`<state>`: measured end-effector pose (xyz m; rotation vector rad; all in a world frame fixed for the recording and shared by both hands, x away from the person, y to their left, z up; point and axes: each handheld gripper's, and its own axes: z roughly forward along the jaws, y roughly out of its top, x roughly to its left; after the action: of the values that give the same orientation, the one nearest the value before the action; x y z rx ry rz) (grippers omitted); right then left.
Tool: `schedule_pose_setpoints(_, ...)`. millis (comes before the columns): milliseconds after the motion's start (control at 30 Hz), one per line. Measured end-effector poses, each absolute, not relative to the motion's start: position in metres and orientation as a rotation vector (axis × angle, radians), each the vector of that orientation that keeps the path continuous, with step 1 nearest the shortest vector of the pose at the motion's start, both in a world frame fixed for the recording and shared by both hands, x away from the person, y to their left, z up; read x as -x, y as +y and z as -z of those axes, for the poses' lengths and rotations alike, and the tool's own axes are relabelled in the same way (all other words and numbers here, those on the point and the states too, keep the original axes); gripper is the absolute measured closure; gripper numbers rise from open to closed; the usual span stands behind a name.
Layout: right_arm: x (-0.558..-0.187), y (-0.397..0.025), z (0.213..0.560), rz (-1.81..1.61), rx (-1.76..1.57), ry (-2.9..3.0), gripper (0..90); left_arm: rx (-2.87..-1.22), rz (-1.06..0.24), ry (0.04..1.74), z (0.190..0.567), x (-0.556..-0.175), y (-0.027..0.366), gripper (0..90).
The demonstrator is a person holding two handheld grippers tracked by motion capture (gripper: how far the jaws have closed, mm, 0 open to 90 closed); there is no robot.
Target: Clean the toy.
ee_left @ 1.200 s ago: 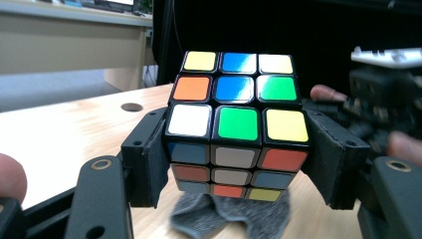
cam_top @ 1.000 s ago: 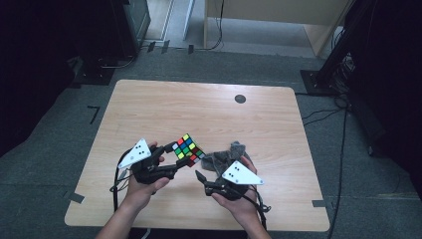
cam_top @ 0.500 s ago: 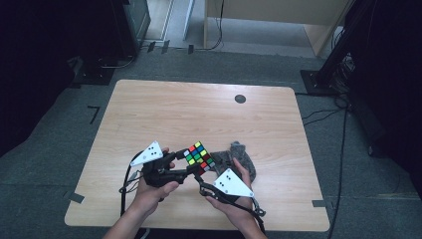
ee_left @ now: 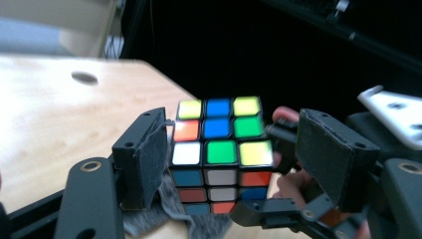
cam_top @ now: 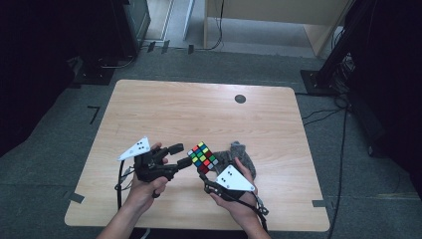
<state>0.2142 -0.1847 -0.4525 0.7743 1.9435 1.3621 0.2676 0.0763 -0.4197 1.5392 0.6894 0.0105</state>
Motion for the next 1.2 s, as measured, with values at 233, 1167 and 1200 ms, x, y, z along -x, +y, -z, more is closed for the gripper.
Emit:
schedule_pose_setpoints(233, -0.221, -0.205, 0.446, -1.397, -0.892, 1.931, 34.9, -1.724, -0.292, 0.636, 0.435, -0.268, 0.072, 22.0)
schedule_pose_setpoints(1167, -0.22, -0.19, 0.441, -1.643, -1.155, 2.164, 34.6, -2.005, -0.803, 0.218, 0.455, -0.23, 0.028, 23.7)
schedule_pose_setpoints(1200, -0.22, -0.19, 0.441, -1.643, -1.158, 2.168, 34.6, -2.006, -0.814, 0.209, 0.456, -0.229, 0.027, 24.7)
